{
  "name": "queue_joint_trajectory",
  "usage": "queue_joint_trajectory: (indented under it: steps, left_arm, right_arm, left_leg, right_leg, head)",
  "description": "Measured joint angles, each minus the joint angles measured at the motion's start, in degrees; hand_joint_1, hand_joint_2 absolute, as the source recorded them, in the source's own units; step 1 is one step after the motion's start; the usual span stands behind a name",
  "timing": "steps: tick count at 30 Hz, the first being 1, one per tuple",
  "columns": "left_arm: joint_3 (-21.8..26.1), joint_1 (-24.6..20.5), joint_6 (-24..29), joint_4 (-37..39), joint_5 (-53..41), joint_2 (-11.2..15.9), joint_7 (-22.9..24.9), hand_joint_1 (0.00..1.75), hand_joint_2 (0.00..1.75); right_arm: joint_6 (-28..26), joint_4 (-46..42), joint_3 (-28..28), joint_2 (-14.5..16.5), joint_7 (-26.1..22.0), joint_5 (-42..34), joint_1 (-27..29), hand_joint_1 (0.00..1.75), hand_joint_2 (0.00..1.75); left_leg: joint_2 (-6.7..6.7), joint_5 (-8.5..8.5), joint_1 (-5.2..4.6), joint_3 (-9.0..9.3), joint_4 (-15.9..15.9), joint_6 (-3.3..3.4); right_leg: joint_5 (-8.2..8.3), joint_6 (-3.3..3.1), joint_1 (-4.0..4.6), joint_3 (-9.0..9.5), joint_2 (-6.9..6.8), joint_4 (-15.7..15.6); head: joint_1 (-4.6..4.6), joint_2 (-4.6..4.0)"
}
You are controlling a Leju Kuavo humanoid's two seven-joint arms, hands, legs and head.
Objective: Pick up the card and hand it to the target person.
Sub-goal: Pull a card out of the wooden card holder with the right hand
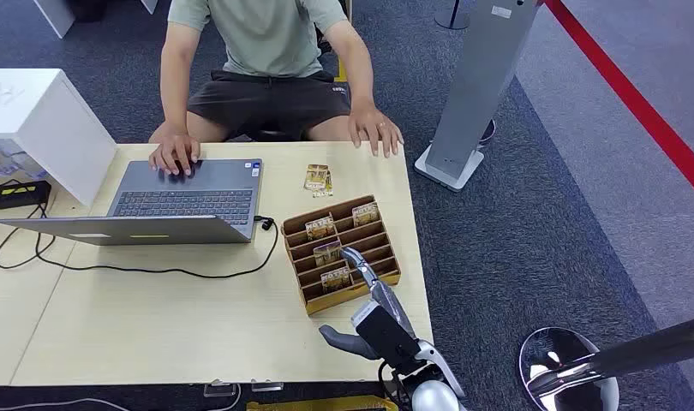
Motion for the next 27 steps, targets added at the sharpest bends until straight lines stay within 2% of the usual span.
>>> queue_joint_trajectory:
  steps: [11, 25, 27]
  left_arm:
    - [0.0, 0.0, -0.4, 0.0, -0.2, 0.2, 0.5, 0.00, 0.00]
    - [0.0, 0.0, -1.2, 0.0, -0.2, 0.7, -1.5, 0.00, 0.00]
    - [0.0, 0.0, -1.3, 0.0, -0.3, 1.0, -2.3, 0.00, 0.00]
  right_arm:
    - [-0.2, 0.5, 0.1, 0.0, -0.4, -0.1, -0.1, 0.00, 1.75]
    - [0.9, 1.5, 0.2, 0.2, -1.1, -0.5, -1.5, 0.00, 1.75]
    - [0.8, 1.6, 0.2, 0.2, 0.1, 0.5, -2.1, 0.00, 1.75]
  left_leg:
    - [0.00, 0.00, 0.00, 0.00, 0.0, 0.00]
    - [0.00, 0.00, 0.00, 0.00, 0.0, 0.00]
    - [0.00, 0.00, 0.00, 0.00, 0.0, 0.00]
  right_leg:
    - [0.00, 0.00, 0.00, 0.00, 0.00, 0.0]
    - [0.00, 0.00, 0.00, 0.01, 0.00, 0.0]
    - [0.00, 0.00, 0.00, 0.00, 0.00, 0.0]
  head:
    - [0.00, 0.00]
    - [0.00, 0.00]
    - [0.01, 0.00]
